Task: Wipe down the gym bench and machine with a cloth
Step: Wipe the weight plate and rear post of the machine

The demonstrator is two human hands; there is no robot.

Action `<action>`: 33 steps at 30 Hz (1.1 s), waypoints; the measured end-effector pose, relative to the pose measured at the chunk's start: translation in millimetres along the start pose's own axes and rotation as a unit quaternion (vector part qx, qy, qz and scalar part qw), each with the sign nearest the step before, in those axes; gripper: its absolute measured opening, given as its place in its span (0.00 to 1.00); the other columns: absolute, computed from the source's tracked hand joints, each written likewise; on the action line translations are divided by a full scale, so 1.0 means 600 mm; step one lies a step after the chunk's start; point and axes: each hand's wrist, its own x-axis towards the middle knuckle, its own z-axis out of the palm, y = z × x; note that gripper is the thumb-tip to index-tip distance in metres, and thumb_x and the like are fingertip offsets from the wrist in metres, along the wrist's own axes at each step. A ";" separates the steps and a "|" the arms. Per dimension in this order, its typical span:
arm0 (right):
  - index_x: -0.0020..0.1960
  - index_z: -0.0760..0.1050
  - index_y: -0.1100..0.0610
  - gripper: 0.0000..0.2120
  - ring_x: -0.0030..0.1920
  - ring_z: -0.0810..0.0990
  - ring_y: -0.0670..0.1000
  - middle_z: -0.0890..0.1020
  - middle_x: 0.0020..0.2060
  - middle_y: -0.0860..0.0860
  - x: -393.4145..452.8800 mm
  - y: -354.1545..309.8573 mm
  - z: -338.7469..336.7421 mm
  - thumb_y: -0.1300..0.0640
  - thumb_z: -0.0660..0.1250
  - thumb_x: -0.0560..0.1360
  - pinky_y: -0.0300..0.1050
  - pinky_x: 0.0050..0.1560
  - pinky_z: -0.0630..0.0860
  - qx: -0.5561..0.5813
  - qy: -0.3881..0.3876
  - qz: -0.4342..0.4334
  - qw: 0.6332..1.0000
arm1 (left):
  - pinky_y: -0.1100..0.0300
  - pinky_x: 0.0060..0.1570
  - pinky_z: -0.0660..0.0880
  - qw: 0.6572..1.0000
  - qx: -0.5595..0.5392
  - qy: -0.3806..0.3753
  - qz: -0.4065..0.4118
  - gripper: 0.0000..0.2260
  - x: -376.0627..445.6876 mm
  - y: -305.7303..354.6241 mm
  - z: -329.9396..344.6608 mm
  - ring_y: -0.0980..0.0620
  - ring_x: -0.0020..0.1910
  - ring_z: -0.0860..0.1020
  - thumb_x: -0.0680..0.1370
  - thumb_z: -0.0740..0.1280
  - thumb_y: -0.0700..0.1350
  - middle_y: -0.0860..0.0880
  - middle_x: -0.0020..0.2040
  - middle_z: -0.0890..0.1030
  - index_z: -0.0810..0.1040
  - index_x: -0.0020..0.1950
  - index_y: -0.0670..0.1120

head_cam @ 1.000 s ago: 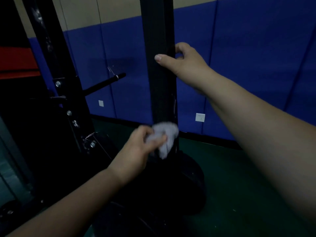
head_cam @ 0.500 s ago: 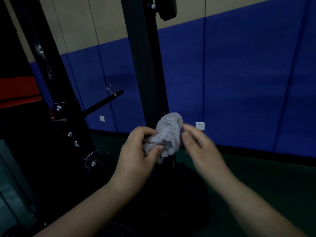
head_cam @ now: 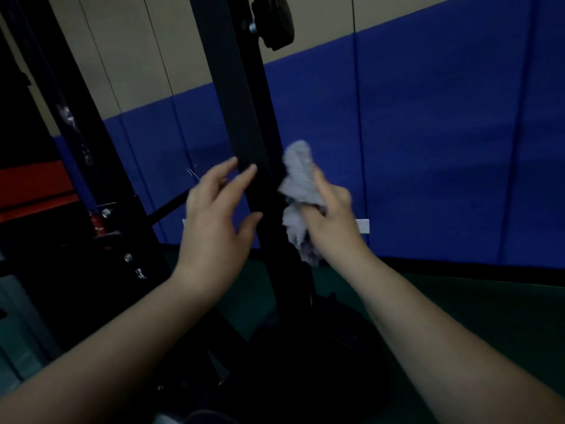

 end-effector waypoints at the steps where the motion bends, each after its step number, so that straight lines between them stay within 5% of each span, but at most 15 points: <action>1: 0.68 0.62 0.32 0.23 0.49 0.74 0.44 0.69 0.55 0.52 0.011 -0.005 0.013 0.56 0.59 0.80 0.33 0.51 0.71 0.000 -0.017 -0.009 1.000 | 0.57 0.69 0.59 0.999 0.034 -0.007 0.016 0.30 0.010 -0.008 -0.003 0.47 0.70 0.62 0.74 0.72 0.43 0.50 0.74 0.62 0.65 0.74 0.51; 5: 0.53 0.74 0.41 0.08 0.43 0.74 0.41 0.68 0.50 0.50 -0.019 0.011 0.043 0.52 0.59 0.80 0.32 0.42 0.71 0.028 0.039 -0.013 0.999 | 0.51 0.71 0.55 0.989 0.114 -0.024 0.088 0.34 0.046 -0.035 -0.017 0.42 0.73 0.60 0.74 0.72 0.45 0.46 0.77 0.56 0.60 0.76 0.47; 10: 0.67 0.67 0.38 0.28 0.43 0.74 0.37 0.70 0.47 0.45 -0.220 0.150 0.054 0.67 0.63 0.77 0.26 0.44 0.70 -0.011 0.060 0.072 0.996 | 0.47 0.70 0.57 0.972 0.158 -0.073 0.161 0.34 0.049 -0.045 -0.024 0.42 0.75 0.56 0.73 0.72 0.48 0.47 0.77 0.56 0.61 0.76 0.49; 13: 0.65 0.69 0.40 0.23 0.43 0.74 0.36 0.70 0.46 0.49 -0.223 0.162 0.051 0.64 0.62 0.79 0.25 0.44 0.69 -0.004 0.066 0.105 0.992 | 0.39 0.69 0.61 0.952 0.198 -0.099 0.211 0.34 0.051 -0.046 -0.026 0.42 0.76 0.55 0.72 0.70 0.51 0.46 0.78 0.56 0.61 0.76 0.51; 18: 0.64 0.69 0.35 0.20 0.42 0.75 0.48 0.69 0.46 0.51 -0.069 0.071 0.052 0.57 0.62 0.79 0.33 0.43 0.73 0.004 0.071 0.011 0.997 | 0.38 0.70 0.55 0.923 0.229 -0.126 0.282 0.28 0.052 -0.038 -0.023 0.42 0.76 0.52 0.72 0.70 0.52 0.47 0.78 0.56 0.69 0.72 0.54; 22: 0.68 0.71 0.46 0.18 0.39 0.74 0.45 0.70 0.44 0.51 -0.088 0.111 0.049 0.57 0.62 0.79 0.31 0.42 0.71 -0.008 0.059 0.027 0.998 | 0.37 0.70 0.53 0.906 0.240 -0.146 0.316 0.27 0.039 -0.039 -0.003 0.40 0.76 0.52 0.71 0.71 0.54 0.47 0.76 0.60 0.72 0.69 0.54; 25: 0.53 0.74 0.40 0.07 0.37 0.76 0.47 0.74 0.42 0.55 -0.216 0.234 0.047 0.52 0.61 0.79 0.38 0.40 0.72 -0.015 0.026 0.109 0.994 | 0.36 0.70 0.53 0.907 0.233 -0.141 0.320 0.27 0.030 -0.040 0.013 0.37 0.76 0.50 0.70 0.71 0.55 0.46 0.75 0.62 0.73 0.68 0.52; 28: 0.37 0.67 0.29 0.17 0.35 0.74 0.46 0.73 0.37 0.51 -0.323 0.313 0.020 0.49 0.62 0.79 0.40 0.39 0.69 -0.040 -0.045 0.214 0.975 | 0.34 0.69 0.54 0.915 0.224 -0.134 0.307 0.28 0.026 -0.037 0.023 0.36 0.76 0.49 0.68 0.72 0.57 0.46 0.75 0.62 0.74 0.67 0.51; 33: 0.34 0.70 0.47 0.12 0.32 0.74 0.48 0.74 0.34 0.53 -0.216 0.233 0.026 0.55 0.59 0.75 0.43 0.36 0.69 0.020 0.036 0.189 0.981 | 0.30 0.67 0.53 0.917 0.227 -0.130 0.300 0.30 0.014 -0.031 0.044 0.32 0.75 0.47 0.66 0.71 0.61 0.44 0.76 0.59 0.76 0.65 0.50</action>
